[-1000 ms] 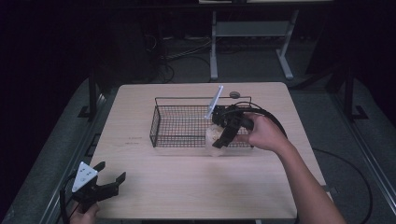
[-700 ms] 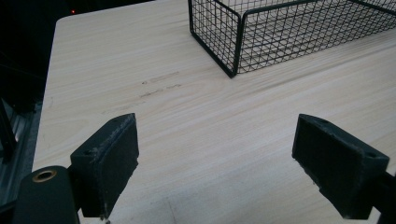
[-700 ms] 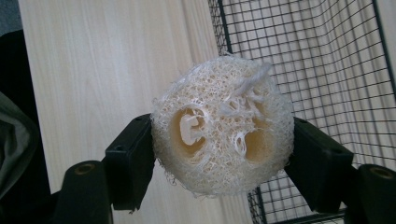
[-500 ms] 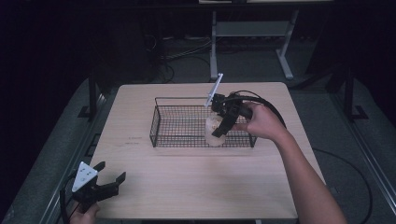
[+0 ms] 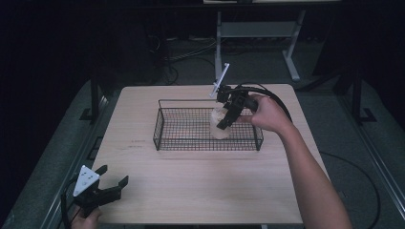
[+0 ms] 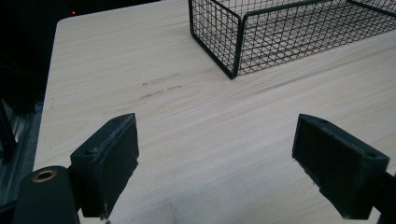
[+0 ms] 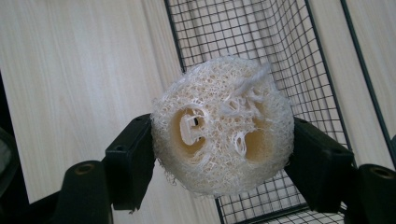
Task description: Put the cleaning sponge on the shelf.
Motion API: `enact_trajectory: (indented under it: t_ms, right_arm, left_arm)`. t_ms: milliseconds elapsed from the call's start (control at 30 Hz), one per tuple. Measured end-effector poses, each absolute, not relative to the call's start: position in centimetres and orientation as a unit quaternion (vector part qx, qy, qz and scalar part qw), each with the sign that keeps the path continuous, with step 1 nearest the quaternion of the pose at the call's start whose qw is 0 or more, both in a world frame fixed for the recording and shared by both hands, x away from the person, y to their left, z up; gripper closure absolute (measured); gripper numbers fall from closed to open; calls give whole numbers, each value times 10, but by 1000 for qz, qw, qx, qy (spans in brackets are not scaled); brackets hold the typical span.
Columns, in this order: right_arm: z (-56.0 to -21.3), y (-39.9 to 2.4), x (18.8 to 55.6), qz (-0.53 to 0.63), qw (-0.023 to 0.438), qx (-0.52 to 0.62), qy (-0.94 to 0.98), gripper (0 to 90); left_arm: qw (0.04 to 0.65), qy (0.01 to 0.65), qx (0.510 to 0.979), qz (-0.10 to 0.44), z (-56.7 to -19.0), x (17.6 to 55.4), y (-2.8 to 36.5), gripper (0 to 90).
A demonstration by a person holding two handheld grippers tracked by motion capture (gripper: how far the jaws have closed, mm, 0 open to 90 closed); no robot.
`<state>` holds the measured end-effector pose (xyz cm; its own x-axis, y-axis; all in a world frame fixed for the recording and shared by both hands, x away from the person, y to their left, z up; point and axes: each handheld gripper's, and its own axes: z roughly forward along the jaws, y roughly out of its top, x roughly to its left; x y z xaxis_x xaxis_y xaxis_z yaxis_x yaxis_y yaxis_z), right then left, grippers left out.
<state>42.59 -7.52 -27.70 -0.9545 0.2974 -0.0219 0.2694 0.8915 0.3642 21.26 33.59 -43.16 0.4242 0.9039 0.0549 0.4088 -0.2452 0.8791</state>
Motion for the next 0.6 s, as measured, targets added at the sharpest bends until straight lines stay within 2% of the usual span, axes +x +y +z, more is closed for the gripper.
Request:
enact_trajectory:
  t_ms: [600]
  right_arm:
    - [-288, -81, 456, 176, 36, 184, 966, 289]
  left_arm:
    - [421, 447, 732, 295, -431, 213, 336, 138]
